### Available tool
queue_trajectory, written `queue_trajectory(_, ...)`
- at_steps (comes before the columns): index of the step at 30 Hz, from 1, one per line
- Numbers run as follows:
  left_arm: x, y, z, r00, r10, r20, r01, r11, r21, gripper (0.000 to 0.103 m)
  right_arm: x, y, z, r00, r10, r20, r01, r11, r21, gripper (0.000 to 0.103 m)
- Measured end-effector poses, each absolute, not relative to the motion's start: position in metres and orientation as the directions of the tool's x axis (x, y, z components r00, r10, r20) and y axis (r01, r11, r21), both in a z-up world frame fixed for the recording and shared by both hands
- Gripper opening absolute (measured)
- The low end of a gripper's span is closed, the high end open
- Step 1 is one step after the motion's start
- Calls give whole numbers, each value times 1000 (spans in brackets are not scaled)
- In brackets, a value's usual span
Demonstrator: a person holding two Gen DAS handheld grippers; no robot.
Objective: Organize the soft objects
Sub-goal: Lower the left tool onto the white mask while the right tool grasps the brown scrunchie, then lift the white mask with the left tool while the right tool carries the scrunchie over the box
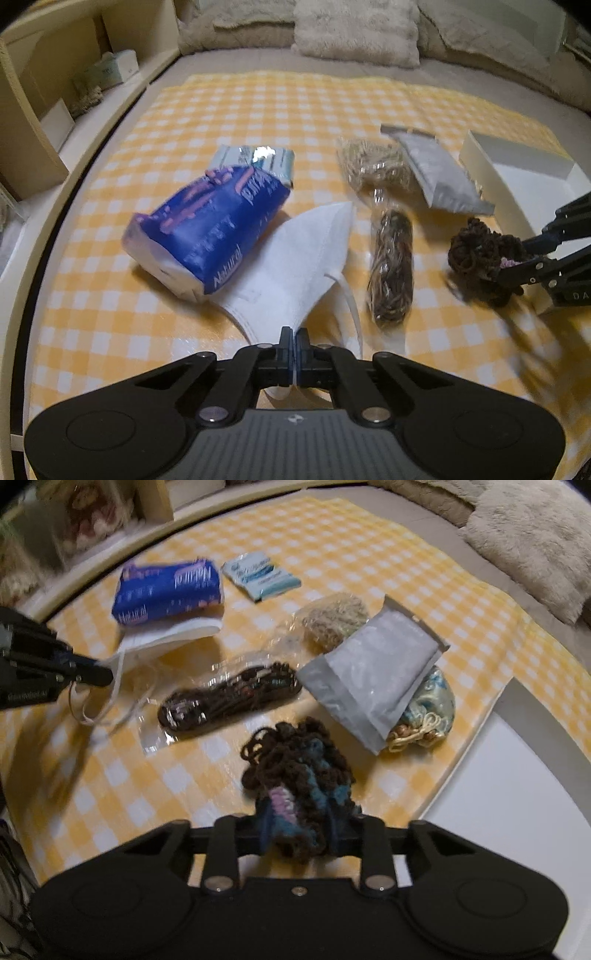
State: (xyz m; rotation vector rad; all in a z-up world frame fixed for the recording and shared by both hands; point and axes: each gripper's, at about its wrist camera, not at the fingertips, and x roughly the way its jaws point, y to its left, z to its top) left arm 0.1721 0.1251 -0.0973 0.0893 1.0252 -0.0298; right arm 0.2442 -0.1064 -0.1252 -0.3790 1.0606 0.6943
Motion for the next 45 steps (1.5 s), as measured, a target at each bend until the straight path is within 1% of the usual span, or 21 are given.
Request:
queue_trajectory(8, 154, 122, -68, 603, 28, -797, 11, 999, 44, 1, 231, -126, -92, 404, 379, -833, -631, 774, 46, 26)
queue_trajectory(14, 141, 110, -36, 696, 21, -718, -19, 1000, 11, 0, 216, -150, -60, 494, 403, -770, -577, 815, 57, 27)
queue_trajectory(22, 126, 87, -9, 762, -26, -647, -5, 999, -46, 0, 195, -188, -21, 595, 431, -678, -498, 860, 109, 27)
queue_trajectory(25, 124, 76, 0, 785, -53, -617, 5, 997, -80, 0, 189, -200, -13, 620, 433, -655, -477, 870, 123, 27)
queue_trajectory(29, 124, 56, 10, 820, -71, -568, 23, 996, -90, 0, 179, -218, -5, 647, 424, -634, -451, 883, 131, 27)
queue_trajectory(34, 132, 29, 16, 831, -101, -548, 60, 994, -93, 0, 169, -244, 2, 680, 400, -615, -406, 903, 139, 27)
queue_trajectory(45, 156, -20, 18, 826, -171, -537, 145, 985, -92, 0, 160, -307, 10, 741, 317, -592, -267, 948, 173, 27)
